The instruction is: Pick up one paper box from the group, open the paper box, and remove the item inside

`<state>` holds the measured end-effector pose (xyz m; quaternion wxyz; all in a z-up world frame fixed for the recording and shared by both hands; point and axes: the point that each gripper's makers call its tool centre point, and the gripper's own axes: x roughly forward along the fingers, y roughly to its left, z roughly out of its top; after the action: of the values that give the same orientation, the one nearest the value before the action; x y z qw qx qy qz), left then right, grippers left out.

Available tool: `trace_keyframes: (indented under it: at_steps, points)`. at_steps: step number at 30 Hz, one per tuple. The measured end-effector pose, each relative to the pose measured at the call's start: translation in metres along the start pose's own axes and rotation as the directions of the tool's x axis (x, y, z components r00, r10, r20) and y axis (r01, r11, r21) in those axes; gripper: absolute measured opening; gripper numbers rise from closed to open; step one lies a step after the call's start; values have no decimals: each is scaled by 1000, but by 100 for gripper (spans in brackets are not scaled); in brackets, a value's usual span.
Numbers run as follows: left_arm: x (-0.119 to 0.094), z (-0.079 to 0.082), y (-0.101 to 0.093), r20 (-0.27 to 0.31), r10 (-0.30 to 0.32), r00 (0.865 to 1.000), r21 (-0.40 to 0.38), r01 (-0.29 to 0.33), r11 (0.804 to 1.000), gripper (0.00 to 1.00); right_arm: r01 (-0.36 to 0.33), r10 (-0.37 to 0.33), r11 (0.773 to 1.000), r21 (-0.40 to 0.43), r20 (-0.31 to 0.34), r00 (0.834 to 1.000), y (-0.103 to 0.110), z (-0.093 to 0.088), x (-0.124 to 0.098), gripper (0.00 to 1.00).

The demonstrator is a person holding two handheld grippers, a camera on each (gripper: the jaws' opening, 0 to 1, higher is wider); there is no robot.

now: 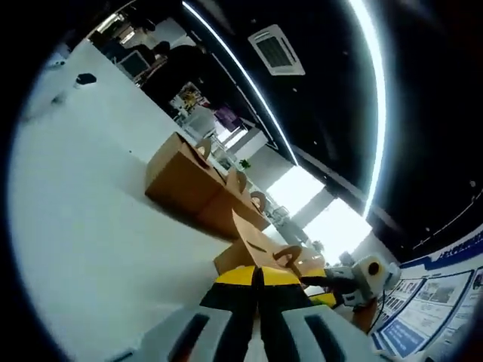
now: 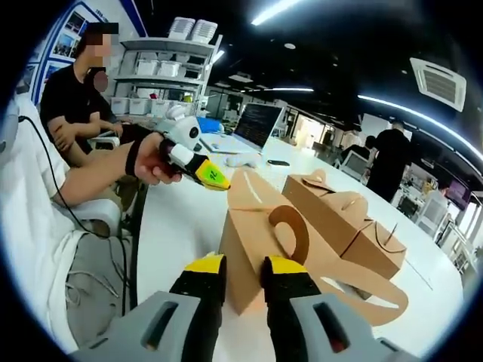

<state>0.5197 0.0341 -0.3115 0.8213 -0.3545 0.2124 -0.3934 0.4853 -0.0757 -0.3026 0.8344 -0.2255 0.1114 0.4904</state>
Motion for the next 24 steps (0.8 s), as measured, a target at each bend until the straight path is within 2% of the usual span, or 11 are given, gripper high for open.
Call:
trace_keyframes:
  at_steps: [17,24]
  points:
    - [6,-25,0,-53,4,999,-44,-6,999,3,4,-4,1000,-15,-2,1000,0,-1,-1,21]
    - [10,-30,6,-87,43,995,-2,-44,999,3,4,-4,1000,-13,3,1000,0,-1,0,22]
